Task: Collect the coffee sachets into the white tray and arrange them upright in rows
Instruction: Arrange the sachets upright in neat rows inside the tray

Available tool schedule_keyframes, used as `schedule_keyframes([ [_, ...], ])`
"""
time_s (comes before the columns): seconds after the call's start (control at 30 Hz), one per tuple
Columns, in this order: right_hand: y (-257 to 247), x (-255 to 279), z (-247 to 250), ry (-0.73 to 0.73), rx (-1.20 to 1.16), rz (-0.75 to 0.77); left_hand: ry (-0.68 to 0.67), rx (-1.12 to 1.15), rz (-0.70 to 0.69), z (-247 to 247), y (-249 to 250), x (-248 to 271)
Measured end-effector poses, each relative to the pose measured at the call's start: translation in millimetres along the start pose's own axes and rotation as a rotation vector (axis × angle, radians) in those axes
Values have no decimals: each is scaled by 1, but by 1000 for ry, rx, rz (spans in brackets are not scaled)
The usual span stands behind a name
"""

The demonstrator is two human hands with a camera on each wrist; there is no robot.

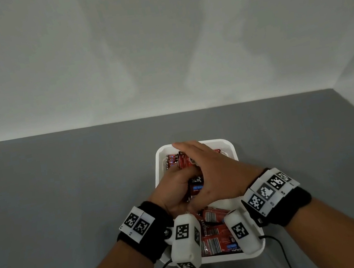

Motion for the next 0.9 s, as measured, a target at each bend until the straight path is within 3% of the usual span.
schedule_keyframes([
  [0.1,6,1,8,300,-390,-126,-14,-53,-24,1,1,2],
  [0.17,13,3,13,496,-487,-222,38,-108,-28,3,1,0],
  [0.33,29,14,23,697,-608,-317,176,-89,-66,18,9,0],
  [0.4,31,21,26,675,-599,-345,256,-108,-98,30,14,-1],
  [0.47,27,25,27,557,-302,-345,302,-184,-123,34,19,-3],
  [0.57,9,18,17,303,140,-200,279,-340,-135,24,22,-4],
  [0.67,4,4,-6,112,253,-158,226,-385,-134,12,20,-6],
  [0.8,14,2,-15,124,216,-231,199,-190,-54,10,15,-3],
  [0.9,19,5,-7,247,91,-303,144,46,-9,13,14,1],
])
Point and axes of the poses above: each hand's wrist, its own x-axis away from the middle knuckle, its own z-axis out of the back of the hand, y = z × x, the point moved 2 cm from there along -x, towards the middle knuckle, and after that the axes turned 9 degrees about z, right-handed, at the moved point
